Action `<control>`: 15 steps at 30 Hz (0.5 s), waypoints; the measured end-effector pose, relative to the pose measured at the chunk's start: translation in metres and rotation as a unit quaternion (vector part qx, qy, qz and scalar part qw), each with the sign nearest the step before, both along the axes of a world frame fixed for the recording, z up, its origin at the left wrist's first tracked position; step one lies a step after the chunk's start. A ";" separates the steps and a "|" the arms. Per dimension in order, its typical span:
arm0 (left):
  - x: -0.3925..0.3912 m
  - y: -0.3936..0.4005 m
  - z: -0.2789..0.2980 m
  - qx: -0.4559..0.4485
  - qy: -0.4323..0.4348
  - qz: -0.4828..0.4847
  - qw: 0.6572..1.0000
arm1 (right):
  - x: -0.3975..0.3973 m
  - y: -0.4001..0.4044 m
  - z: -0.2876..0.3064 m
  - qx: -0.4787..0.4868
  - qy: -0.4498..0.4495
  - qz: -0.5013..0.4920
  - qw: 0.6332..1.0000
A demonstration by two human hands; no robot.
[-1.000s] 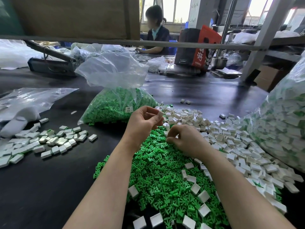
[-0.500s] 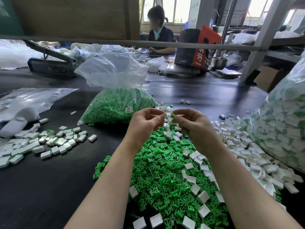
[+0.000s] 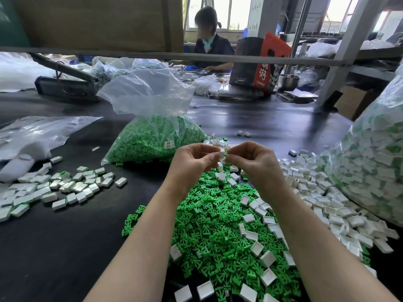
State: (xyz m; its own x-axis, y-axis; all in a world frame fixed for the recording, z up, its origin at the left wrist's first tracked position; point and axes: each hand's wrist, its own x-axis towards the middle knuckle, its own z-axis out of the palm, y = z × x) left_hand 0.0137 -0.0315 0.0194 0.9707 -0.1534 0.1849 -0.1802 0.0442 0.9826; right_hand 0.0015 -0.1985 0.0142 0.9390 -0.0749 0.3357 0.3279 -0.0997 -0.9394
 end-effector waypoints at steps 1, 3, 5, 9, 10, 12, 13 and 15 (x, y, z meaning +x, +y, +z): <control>0.000 0.000 0.000 0.004 -0.007 0.001 1.000 | 0.000 0.000 0.000 -0.008 -0.002 0.001 1.000; 0.000 0.001 0.000 0.010 -0.019 0.001 1.000 | 0.000 0.000 0.000 -0.020 -0.003 0.005 1.000; 0.000 0.003 0.000 0.011 -0.025 -0.004 1.000 | 0.000 -0.001 0.001 -0.024 0.009 0.015 1.000; 0.002 0.004 -0.001 0.027 -0.033 -0.002 0.999 | -0.002 0.001 0.000 -0.073 0.054 0.042 0.995; 0.002 0.004 -0.001 0.033 -0.034 -0.002 0.999 | -0.002 0.001 -0.001 -0.103 0.053 0.042 0.992; 0.002 0.005 -0.002 0.042 -0.034 -0.009 0.998 | -0.002 0.003 -0.001 -0.154 0.045 0.048 0.986; 0.002 0.005 -0.002 0.046 -0.031 -0.016 0.998 | -0.002 0.004 -0.001 -0.169 0.042 0.051 0.983; 0.003 0.006 -0.002 0.053 -0.015 -0.028 0.998 | -0.002 0.004 0.000 -0.173 0.040 0.057 0.983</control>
State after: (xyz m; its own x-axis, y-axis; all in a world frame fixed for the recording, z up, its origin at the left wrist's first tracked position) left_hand 0.0164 -0.0255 0.0170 0.9544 -0.2277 0.1929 -0.2093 -0.0497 0.9766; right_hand -0.0006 -0.1949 0.0142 0.9589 0.1374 0.2481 0.2825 -0.3844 -0.8789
